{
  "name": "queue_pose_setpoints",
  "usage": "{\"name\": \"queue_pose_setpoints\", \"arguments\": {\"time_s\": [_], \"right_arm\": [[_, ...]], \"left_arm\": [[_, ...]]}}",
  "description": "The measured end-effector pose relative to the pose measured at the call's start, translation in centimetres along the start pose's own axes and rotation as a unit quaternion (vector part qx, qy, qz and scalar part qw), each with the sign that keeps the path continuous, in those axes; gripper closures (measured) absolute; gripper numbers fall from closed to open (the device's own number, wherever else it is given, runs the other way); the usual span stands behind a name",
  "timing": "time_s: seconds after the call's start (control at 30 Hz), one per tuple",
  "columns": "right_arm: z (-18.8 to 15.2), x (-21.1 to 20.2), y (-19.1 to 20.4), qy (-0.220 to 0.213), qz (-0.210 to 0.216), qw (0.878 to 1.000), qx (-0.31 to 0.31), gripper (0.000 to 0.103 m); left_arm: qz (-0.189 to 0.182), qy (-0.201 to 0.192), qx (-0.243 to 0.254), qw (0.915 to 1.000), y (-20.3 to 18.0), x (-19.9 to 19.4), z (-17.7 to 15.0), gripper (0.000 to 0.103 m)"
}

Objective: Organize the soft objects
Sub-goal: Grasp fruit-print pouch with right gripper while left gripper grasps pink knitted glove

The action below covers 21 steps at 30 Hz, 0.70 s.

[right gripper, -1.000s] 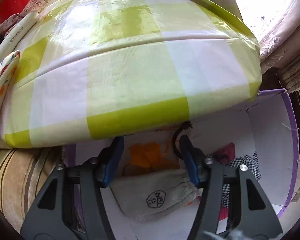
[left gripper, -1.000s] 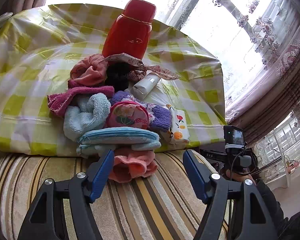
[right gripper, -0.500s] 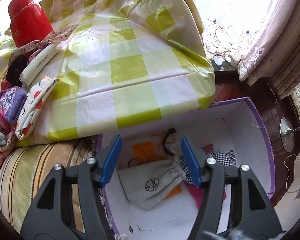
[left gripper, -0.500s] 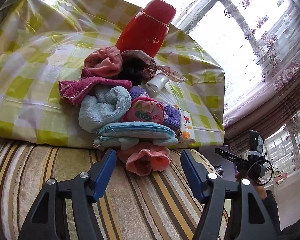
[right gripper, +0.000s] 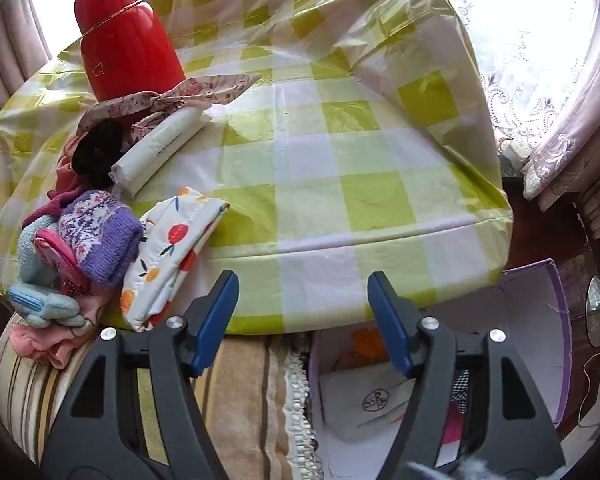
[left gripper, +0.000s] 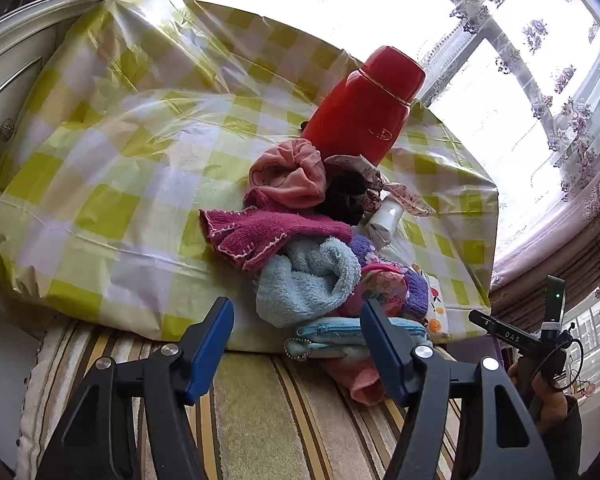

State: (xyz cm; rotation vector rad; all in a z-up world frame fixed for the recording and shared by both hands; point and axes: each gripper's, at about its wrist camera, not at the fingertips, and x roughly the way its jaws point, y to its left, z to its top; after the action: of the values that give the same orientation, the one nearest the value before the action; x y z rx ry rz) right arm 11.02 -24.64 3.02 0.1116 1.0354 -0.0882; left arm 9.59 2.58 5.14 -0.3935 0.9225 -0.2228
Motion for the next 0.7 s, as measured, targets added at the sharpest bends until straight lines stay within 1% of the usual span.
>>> {"name": "queue_pose_setpoints", "arguments": {"time_s": [0.07, 0.23, 0.33, 0.43, 0.47, 0.5, 0.67, 0.7], "right_arm": [[0.3, 0.7, 1.2, 0.015, 0.022, 1.0, -0.001, 0.029], [0.7, 2.6, 3.7, 0.044, 0.071, 0.997, 0.004, 0.027], [1.0, 3.7, 4.1, 0.058, 0.096, 0.993, 0.021, 0.027], [1.1, 5.4, 4.1, 0.081, 0.123, 0.988, 0.049, 0.027], [1.2, 5.7, 4.2, 0.082, 0.13, 0.987, 0.056, 0.024], [1.3, 5.7, 4.3, 0.076, 0.133, 0.987, 0.054, 0.024], [2.0, 6.3, 5.2, 0.071, 0.134, 0.987, 0.046, 0.024], [2.1, 6.3, 5.4, 0.069, 0.135, 0.987, 0.045, 0.024]], "left_arm": [[0.002, -0.001, 0.003, 1.0, -0.1, 0.5, 0.6, 0.037], [-0.003, 0.007, 0.001, 1.0, -0.3, 2.2, 1.3, 0.037], [-0.006, 0.015, 0.002, 0.9999, -0.3, 3.0, 1.4, 0.037], [-0.007, 0.02, -0.001, 0.9998, -0.1, 3.6, 1.7, 0.037], [-0.006, 0.021, -0.002, 0.9998, 0.0, 3.8, 1.7, 0.037], [-0.005, 0.023, -0.003, 0.9997, 0.1, 4.0, 1.8, 0.037], [0.0, 0.029, -0.001, 0.9996, 0.4, 4.9, 2.3, 0.037], [0.0, 0.031, 0.0, 0.9995, 0.4, 5.1, 2.4, 0.039]]}}
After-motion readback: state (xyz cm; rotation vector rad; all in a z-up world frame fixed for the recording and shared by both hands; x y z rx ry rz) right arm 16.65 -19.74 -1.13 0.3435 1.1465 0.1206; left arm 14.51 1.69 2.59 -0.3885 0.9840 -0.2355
